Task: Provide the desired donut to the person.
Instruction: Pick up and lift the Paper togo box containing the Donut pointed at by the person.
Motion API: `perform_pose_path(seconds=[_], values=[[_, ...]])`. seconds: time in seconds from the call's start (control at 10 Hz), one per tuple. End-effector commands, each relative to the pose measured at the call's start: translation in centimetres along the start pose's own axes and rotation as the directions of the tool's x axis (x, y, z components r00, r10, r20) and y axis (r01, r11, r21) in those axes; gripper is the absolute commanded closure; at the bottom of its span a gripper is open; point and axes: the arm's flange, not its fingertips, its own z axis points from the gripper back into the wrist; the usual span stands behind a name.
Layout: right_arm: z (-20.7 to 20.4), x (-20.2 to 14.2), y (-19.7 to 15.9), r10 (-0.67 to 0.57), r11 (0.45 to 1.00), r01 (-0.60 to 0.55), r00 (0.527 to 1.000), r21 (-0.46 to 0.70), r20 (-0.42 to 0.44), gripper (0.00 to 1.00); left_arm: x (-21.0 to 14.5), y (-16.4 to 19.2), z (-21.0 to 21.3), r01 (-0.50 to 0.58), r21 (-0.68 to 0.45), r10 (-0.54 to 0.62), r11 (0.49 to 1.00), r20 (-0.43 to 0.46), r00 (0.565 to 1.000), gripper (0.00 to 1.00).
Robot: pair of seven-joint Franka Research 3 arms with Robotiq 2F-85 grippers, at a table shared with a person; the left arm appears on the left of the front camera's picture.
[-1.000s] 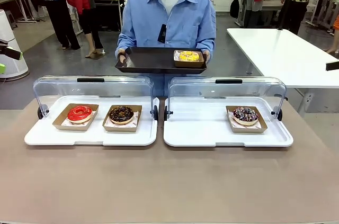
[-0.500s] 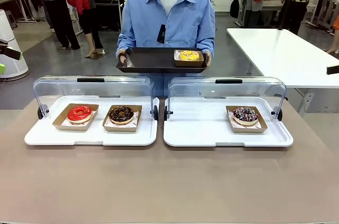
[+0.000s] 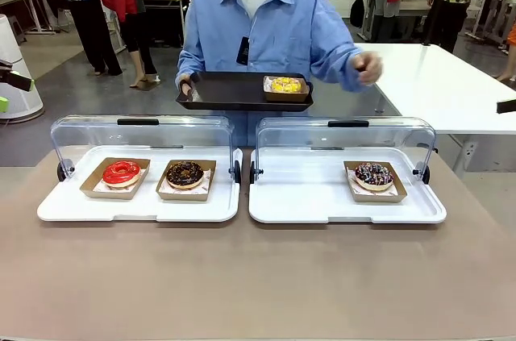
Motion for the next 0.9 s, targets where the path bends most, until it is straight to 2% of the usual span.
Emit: perform_pose_path(seconds=[0.0,0.8], values=[[-0.02,-0.17,0.23,0.002,1.0,-0.002,1.0,0.01,0.001,0.0,0.13,-0.1,0.11,0.003,-0.003,-0.003,1.0,0.004,1.0,0.0],[-0.02,-0.17,0.23,0.002,1.0,-0.002,1.0,0.01,0.001,0.0,0.13,-0.1,0.11,0.003,-0.003,-0.003,1.0,0.004,1.0,0.0]])
